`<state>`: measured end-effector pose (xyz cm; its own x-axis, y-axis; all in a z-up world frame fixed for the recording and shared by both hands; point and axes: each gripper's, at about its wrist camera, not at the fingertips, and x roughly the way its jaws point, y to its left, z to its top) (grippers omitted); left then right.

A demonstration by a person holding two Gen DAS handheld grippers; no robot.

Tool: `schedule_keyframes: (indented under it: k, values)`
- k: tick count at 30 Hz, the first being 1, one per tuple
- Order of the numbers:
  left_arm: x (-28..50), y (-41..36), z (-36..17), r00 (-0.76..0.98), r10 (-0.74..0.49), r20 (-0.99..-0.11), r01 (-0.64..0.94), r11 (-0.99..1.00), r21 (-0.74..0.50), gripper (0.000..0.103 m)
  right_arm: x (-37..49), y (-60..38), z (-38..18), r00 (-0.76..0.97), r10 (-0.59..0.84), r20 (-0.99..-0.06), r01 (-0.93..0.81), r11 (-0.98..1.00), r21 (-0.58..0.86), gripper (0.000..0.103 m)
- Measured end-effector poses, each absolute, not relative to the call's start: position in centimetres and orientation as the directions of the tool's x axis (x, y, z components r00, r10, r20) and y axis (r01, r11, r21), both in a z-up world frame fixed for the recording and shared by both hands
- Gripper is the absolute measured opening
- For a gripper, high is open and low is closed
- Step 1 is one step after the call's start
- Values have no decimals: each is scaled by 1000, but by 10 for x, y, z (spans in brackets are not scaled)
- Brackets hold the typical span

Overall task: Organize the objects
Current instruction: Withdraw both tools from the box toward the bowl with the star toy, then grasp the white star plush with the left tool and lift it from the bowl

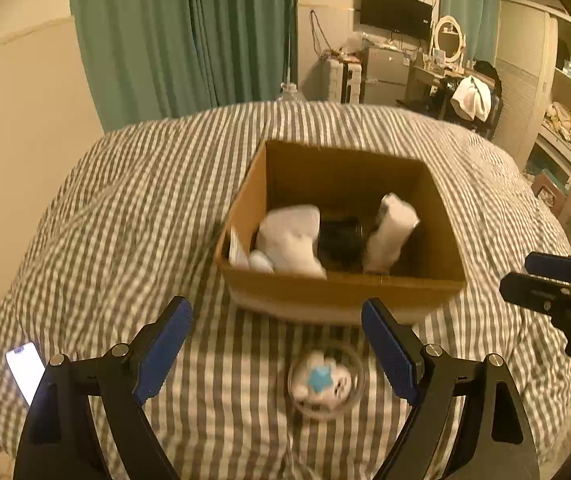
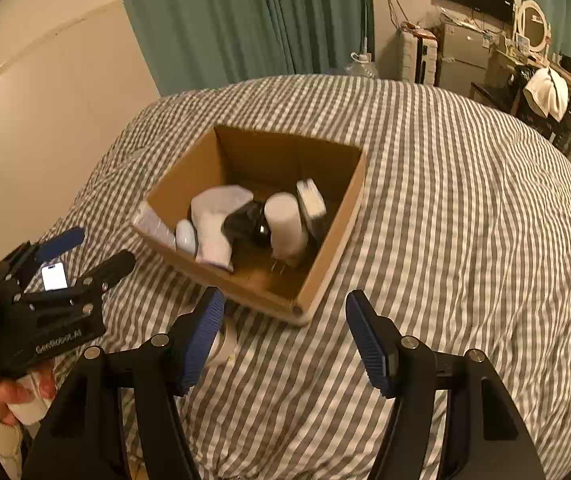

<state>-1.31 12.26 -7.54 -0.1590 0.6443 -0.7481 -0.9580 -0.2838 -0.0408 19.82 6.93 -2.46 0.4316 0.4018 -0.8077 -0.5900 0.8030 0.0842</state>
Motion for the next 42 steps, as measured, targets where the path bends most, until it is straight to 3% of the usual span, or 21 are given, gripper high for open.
schedule_keyframes:
  k: [13, 26, 32, 42]
  values:
    - [-31, 67, -130, -192, 564, -803, -928, -369, -38, 89, 150, 109, -73, 404, 343, -848, -586, 809, 48, 64]
    - [-64, 67, -187, -194, 500, -844, -910, -414, -36, 89, 153, 178, -144, 319, 299, -899, -658, 752, 17, 63]
    - [-71, 68, -204, -183, 476, -860, -909, -415, -36, 89, 159, 209, -174, 276, 266, -924, -699, 715, -4, 51]
    - [-77, 69, -218, -175, 447, -877, -907, -420, -32, 89, 181, 216, -203, 216, 267, -939, -688, 724, 47, 60]
